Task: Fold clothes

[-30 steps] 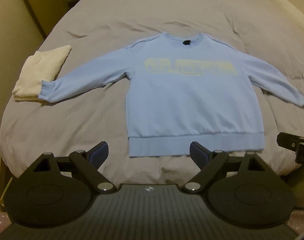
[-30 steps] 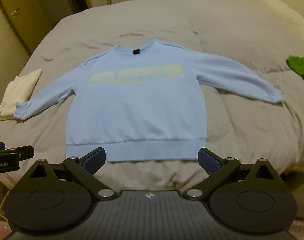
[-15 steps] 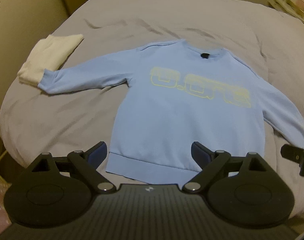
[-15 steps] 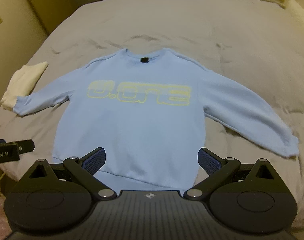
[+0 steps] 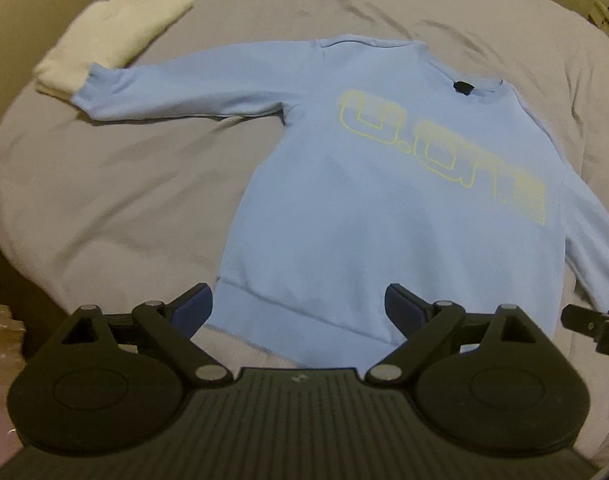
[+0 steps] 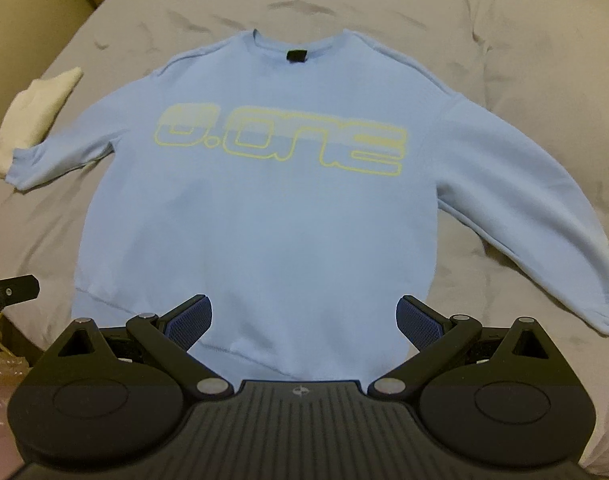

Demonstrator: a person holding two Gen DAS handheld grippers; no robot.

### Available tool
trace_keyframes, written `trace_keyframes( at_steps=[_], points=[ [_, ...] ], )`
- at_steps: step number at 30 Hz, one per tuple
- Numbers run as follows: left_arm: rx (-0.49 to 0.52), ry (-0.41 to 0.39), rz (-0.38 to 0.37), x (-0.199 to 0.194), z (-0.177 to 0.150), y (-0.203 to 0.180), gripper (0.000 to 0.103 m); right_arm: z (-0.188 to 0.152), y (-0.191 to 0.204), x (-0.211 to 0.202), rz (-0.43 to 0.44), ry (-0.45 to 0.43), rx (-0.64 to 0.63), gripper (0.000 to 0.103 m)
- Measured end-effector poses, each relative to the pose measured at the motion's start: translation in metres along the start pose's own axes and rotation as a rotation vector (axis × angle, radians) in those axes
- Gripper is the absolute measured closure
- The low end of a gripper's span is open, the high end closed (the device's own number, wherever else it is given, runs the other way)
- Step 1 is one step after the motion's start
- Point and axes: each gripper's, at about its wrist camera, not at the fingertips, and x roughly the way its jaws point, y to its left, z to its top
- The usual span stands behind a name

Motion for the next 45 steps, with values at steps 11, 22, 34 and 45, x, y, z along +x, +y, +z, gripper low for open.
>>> trace_keyframes(
  at_steps=[11, 22, 34, 45],
  points=[
    [-0.046, -0.040, -0.120, 0.067, 0.074, 0.076, 0.014, 0.058, 0.019, 0.057, -0.094, -0.016, 0.259, 0.002],
    [-0.342, 0.000, -0.025, 0.168, 0.124, 0.224, 0.018, 0.096, 0.065, 0.146, -0.143, 0.088, 0.374, 0.002],
    [-0.704, -0.148, 0.096, 0.204, 0.157, 0.348, 0.014, 0.111, 0.098, 0.186, -0.175, 0.184, 0.330, 0.002],
    [-0.665, -0.253, -0.007, 0.199, 0.174, 0.334, 0.094, 0.101, 0.083, 0.182, -0.163, 0.176, 0.308, 0.003]
  ],
)
